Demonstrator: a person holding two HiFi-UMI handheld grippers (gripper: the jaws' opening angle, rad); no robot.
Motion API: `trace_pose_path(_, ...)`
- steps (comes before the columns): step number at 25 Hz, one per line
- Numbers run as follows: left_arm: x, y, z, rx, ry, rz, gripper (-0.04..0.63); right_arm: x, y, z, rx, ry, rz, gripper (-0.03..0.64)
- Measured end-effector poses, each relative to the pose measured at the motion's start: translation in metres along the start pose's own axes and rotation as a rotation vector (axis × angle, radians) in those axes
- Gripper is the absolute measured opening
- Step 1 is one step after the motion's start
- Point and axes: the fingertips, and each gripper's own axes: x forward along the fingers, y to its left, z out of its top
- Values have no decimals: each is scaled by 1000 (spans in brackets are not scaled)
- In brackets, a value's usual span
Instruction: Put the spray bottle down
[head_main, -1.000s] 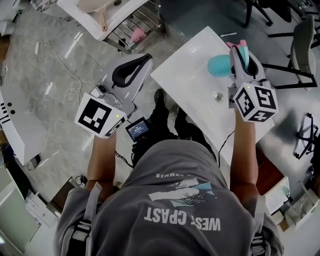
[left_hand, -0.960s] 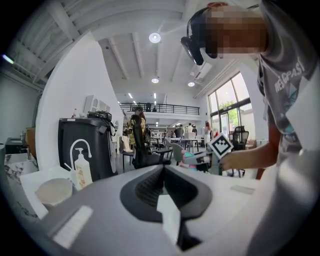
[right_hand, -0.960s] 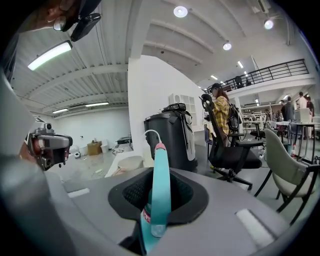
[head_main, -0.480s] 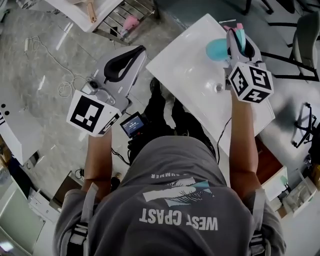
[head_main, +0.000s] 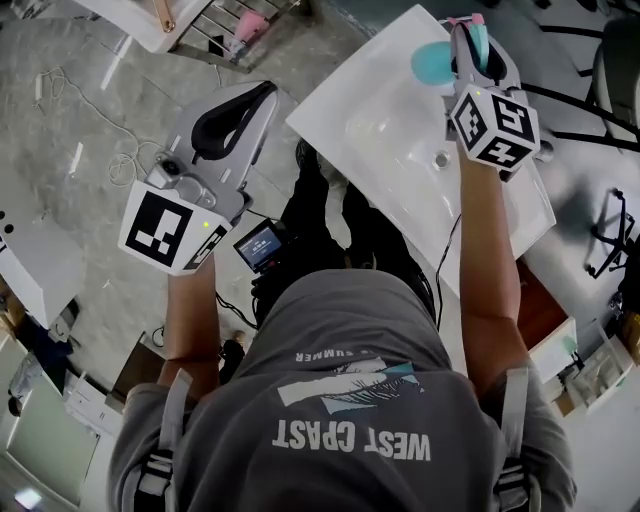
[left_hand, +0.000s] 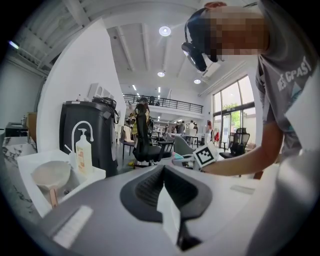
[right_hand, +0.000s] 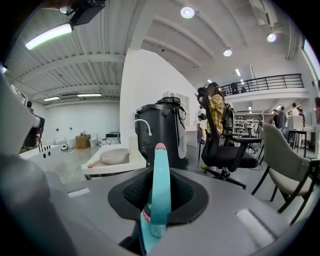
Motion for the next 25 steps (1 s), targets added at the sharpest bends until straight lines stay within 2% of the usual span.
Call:
trace_pose_path(15,25,13,-35,-42,43,-13,2,56,-17,-41,-35,-16,-22,66)
trace_pose_path(25,32,19,-37,-51,45,-10,2,67,-19,-44,-54,-47,-16,67)
